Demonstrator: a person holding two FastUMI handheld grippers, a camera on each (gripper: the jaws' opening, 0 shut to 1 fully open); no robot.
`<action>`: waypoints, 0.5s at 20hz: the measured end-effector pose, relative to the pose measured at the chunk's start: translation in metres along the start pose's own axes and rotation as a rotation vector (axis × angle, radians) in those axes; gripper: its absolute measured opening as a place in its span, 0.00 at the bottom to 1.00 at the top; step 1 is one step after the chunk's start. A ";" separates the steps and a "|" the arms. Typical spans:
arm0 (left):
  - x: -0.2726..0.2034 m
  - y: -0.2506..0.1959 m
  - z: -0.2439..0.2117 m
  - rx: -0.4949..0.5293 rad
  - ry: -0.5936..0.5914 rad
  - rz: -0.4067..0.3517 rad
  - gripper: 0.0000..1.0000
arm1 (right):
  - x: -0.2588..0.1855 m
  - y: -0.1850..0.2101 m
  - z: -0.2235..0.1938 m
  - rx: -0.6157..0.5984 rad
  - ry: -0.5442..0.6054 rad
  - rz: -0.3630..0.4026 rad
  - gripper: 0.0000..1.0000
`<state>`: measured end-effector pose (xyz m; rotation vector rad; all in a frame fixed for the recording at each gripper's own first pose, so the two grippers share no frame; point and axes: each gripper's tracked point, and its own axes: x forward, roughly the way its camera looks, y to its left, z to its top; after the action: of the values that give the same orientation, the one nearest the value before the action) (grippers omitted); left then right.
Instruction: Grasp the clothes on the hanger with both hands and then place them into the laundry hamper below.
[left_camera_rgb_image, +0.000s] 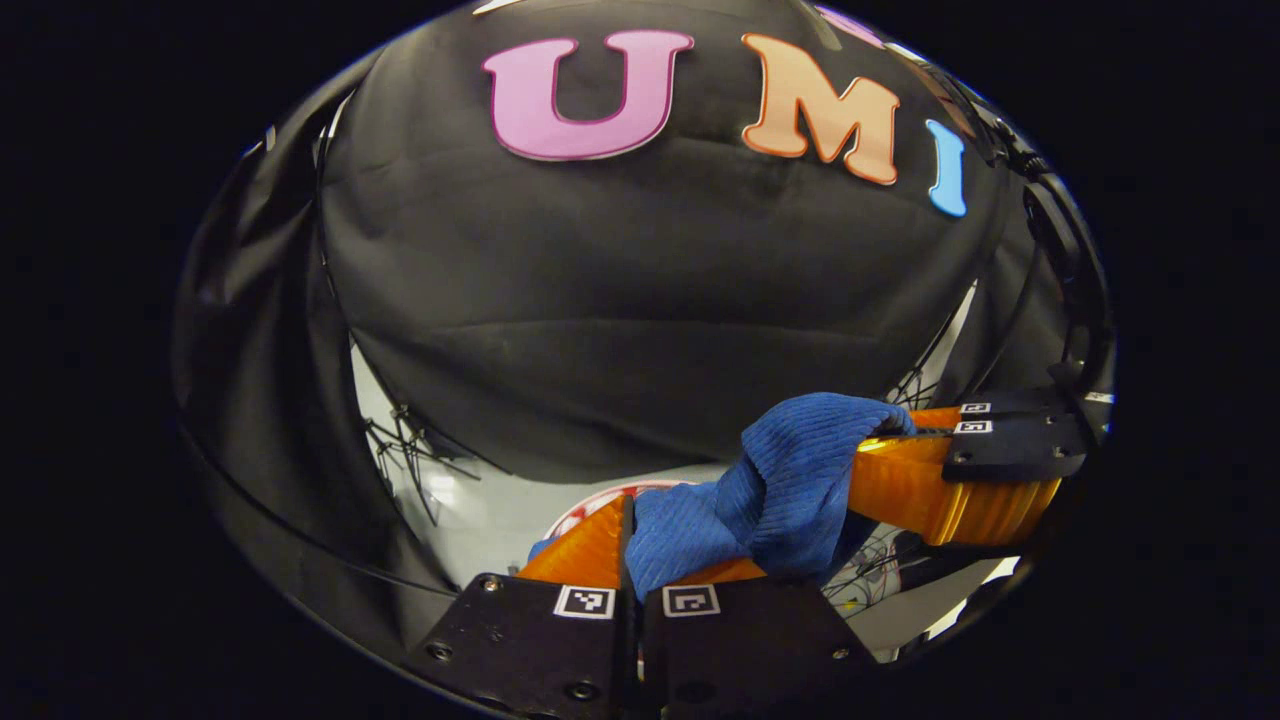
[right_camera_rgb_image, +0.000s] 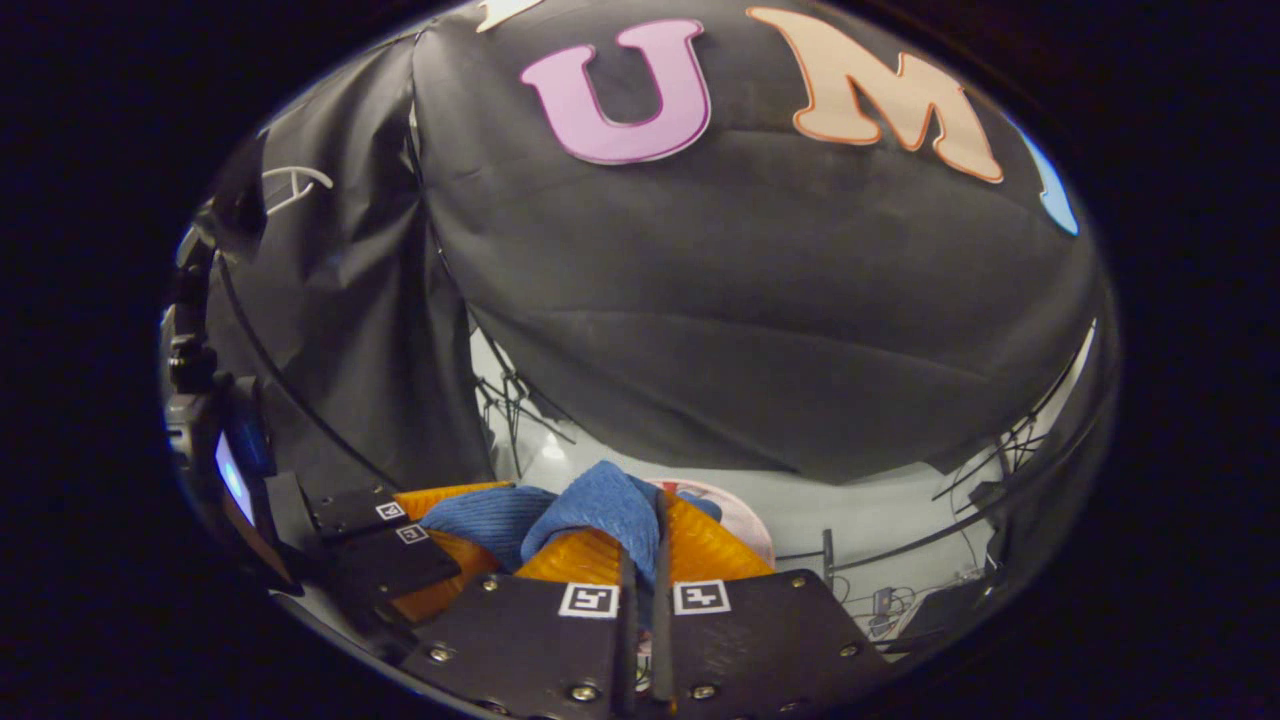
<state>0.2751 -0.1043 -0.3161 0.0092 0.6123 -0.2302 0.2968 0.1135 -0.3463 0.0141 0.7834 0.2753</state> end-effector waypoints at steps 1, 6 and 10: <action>0.002 0.005 -0.013 -0.012 0.026 0.013 0.04 | 0.008 0.001 -0.012 0.012 0.032 0.011 0.06; 0.016 0.030 -0.056 -0.051 0.158 0.066 0.04 | 0.036 0.006 -0.053 0.051 0.163 0.028 0.06; 0.031 0.037 -0.088 -0.102 0.273 0.074 0.04 | 0.062 0.016 -0.070 0.009 0.242 0.068 0.06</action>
<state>0.2571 -0.0678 -0.4082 -0.0356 0.8936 -0.1257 0.2857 0.1379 -0.4376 0.0161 1.0259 0.3419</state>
